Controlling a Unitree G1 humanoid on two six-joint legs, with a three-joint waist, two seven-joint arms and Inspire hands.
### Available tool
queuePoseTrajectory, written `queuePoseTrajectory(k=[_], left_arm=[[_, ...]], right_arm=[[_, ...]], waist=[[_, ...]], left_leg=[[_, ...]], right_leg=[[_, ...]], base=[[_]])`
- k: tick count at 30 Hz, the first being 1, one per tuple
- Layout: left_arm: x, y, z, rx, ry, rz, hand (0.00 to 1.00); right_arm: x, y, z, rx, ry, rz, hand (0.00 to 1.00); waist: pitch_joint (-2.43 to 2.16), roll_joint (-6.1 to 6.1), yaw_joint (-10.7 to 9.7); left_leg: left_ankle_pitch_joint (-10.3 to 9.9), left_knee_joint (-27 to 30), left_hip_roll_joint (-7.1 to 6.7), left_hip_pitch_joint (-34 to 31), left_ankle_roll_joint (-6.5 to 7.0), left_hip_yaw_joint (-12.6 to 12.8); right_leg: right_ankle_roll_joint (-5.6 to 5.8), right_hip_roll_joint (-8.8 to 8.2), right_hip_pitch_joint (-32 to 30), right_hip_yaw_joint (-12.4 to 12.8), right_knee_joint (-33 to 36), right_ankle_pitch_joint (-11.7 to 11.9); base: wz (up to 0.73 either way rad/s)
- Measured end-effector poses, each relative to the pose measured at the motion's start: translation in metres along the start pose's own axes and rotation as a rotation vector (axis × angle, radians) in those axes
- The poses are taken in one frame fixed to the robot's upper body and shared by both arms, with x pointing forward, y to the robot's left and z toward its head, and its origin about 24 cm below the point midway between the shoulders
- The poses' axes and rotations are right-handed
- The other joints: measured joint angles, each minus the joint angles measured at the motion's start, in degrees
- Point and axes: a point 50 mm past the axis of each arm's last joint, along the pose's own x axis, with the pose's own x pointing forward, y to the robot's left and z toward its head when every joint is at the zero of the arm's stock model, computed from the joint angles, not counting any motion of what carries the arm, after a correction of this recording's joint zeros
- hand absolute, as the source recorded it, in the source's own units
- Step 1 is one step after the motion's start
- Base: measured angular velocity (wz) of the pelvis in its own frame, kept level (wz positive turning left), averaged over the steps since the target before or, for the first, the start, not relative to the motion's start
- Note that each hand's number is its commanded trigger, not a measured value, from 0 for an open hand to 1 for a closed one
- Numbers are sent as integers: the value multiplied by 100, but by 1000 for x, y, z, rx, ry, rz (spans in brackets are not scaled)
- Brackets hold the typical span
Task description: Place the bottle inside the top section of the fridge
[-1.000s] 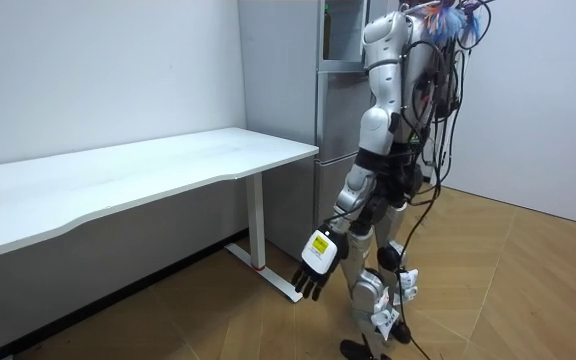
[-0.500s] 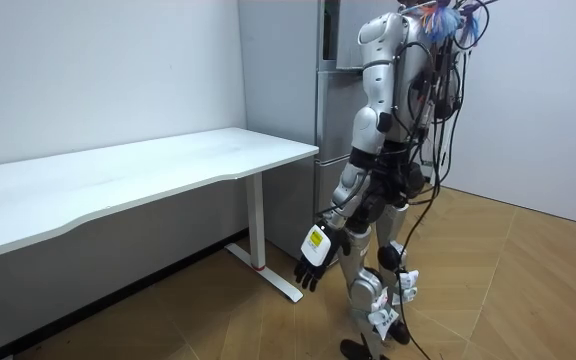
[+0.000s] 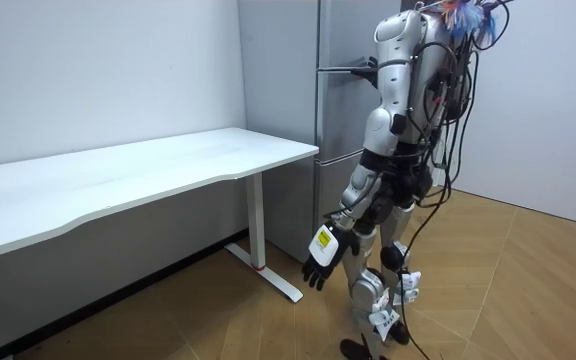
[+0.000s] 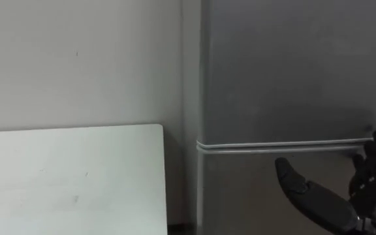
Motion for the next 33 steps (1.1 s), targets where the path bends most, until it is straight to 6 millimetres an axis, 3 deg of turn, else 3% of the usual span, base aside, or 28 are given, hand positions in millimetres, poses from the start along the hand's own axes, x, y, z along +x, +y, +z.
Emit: queuePoseTrajectory(k=[17,33], left_arm=[[1,0,2,-1,-6,-18,0],[0,-2,-3,-4,-3,-42,0]], right_arm=[[-1,2,0,7,2,23,0],[-3,5,-1,17,4,18,0]], waist=[[-8,10,-15],[35,-101,58]], left_leg=[[23,13,28,-15,-34,-3],[66,7,67,-40,-100,-58]], right_leg=[[-40,41,2,-7,8,25],[-107,68,-17,-52,-29,39]], base=[[0],[0]])
